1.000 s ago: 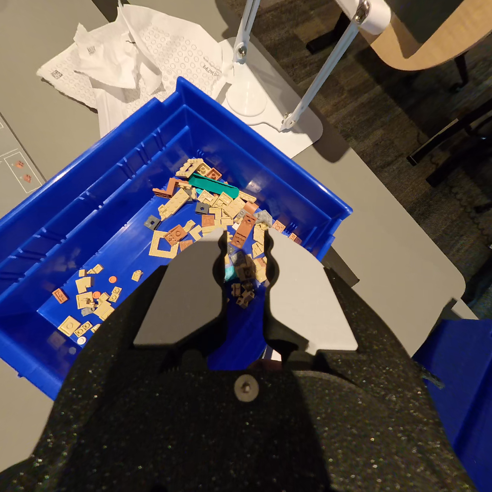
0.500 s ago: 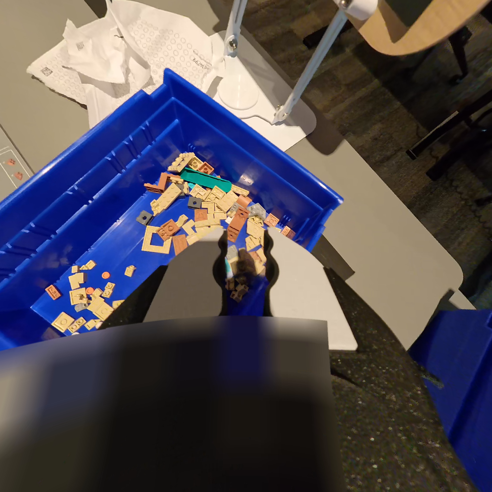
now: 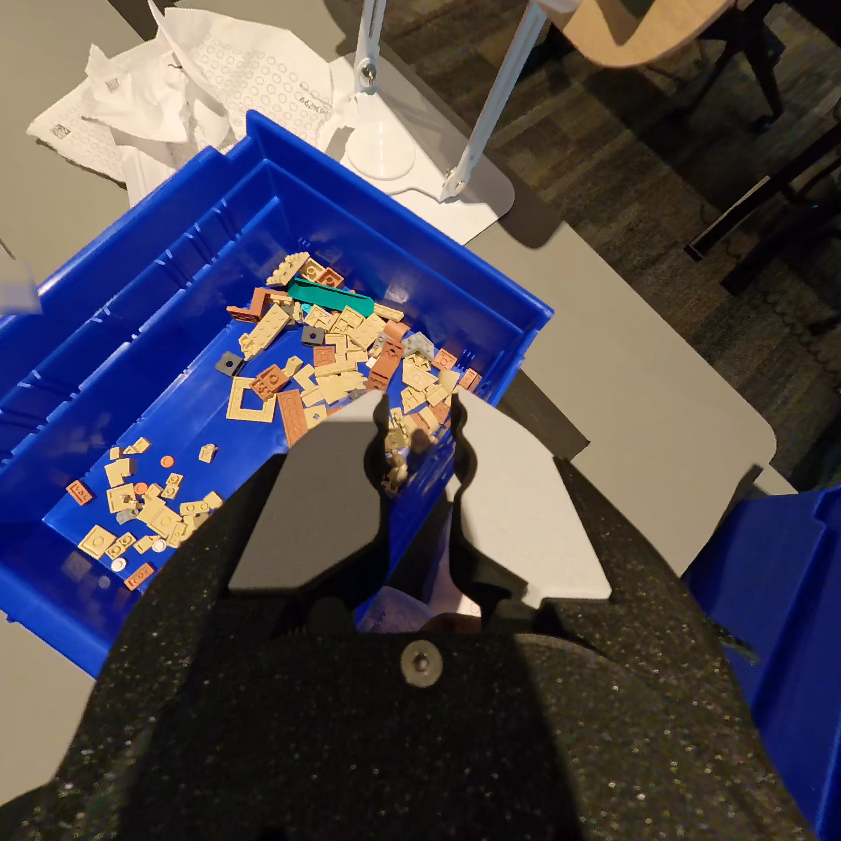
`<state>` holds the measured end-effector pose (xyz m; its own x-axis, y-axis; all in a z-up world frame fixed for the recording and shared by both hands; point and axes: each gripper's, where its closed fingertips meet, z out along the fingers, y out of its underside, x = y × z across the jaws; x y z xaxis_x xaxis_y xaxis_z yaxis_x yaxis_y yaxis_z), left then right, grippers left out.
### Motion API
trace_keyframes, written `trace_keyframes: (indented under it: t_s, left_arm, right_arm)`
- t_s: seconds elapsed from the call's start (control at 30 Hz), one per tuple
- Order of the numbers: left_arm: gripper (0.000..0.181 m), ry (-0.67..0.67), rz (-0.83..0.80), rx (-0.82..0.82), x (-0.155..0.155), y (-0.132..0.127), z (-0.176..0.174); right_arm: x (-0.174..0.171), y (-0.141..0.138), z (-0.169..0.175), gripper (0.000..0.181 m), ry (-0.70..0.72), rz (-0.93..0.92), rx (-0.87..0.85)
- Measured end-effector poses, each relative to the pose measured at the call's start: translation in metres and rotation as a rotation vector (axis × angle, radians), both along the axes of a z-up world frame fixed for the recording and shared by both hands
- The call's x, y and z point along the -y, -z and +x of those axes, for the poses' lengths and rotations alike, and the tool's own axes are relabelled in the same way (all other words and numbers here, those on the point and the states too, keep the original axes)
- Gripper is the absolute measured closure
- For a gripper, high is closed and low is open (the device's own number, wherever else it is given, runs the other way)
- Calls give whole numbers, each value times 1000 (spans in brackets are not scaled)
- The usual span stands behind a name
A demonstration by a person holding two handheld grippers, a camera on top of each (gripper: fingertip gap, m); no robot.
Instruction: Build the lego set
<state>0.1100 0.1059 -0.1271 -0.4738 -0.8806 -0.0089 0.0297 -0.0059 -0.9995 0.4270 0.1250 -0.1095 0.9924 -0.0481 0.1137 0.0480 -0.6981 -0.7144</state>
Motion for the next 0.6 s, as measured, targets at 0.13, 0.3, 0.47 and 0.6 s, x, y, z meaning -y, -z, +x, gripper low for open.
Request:
trace_keyframes:
  t_s: [0.13,0.3,0.47,0.6]
  left_arm:
    - [159,7,14,-1,2,1,0]
    - [159,9,24,0,4,2,-1]
    - [159,5,26,-1,3,2,0]
    - [159,3,29,1,2,1,-1]
  right_arm:
    - [1,5,-1,156,-9,-24,-4]
    - [-2,9,-8,156,-45,-48,4]
    - [-5,12,-12,156,-62,-62,8]
    - [-7,13,-14,156,-71,-69,12]
